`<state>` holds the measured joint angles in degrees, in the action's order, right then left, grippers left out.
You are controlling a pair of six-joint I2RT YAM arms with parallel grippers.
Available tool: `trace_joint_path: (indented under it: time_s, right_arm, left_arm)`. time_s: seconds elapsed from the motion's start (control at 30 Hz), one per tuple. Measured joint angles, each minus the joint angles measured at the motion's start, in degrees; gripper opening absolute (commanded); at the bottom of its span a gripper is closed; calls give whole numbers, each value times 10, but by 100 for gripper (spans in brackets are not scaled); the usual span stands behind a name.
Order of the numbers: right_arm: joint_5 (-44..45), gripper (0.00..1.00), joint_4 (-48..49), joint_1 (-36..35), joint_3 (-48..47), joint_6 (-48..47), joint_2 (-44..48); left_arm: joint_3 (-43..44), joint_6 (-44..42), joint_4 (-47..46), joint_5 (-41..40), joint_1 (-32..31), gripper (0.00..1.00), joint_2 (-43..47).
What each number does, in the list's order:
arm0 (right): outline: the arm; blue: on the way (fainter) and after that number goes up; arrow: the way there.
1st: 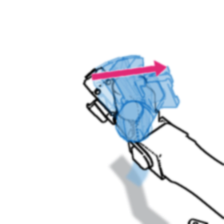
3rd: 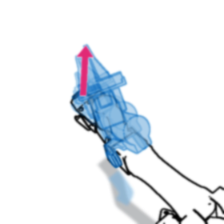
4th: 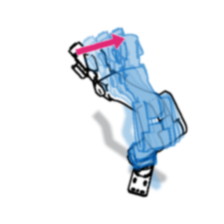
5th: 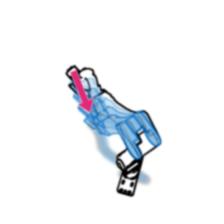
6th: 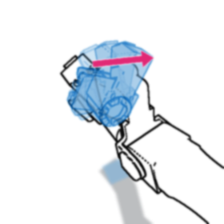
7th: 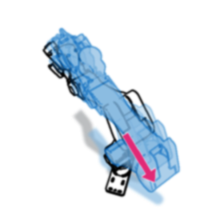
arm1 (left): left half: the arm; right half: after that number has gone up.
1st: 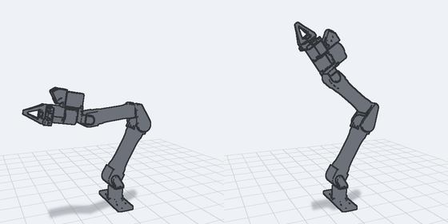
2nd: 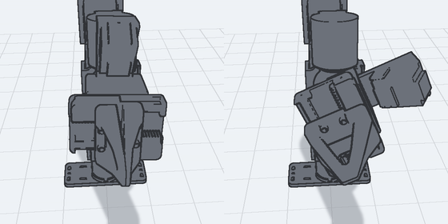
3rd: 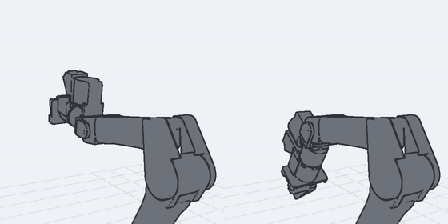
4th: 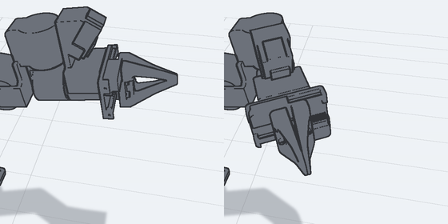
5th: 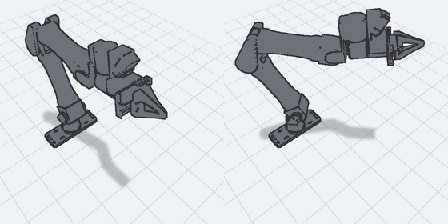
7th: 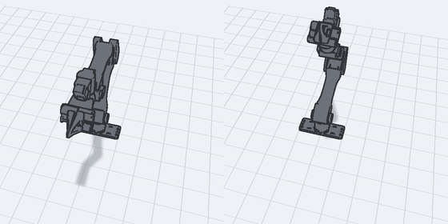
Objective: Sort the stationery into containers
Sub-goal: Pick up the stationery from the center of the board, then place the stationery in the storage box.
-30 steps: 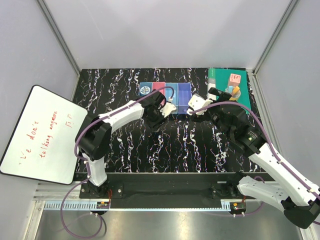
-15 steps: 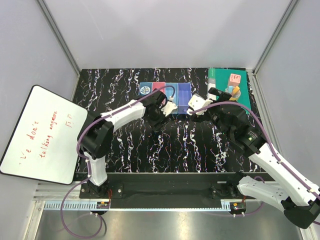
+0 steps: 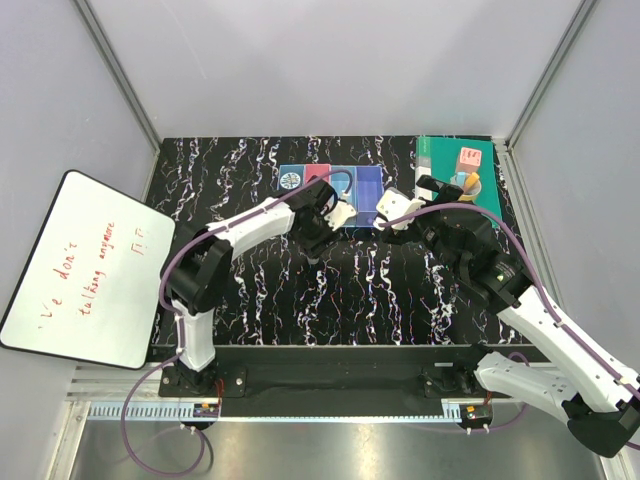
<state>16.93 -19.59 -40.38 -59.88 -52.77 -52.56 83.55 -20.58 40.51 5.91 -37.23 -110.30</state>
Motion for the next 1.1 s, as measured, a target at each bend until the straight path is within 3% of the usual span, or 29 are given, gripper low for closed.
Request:
trace_joint_path:
  time_s: [0.67,1.1]
  right_arm:
    - [0,100,0,1,0,0,3]
    - [0,100,4,3,7,0,4]
  left_arm:
    - [26,-6,20,-5,0,0,-9]
    - [239,-55,71,-12,26,0,-5]
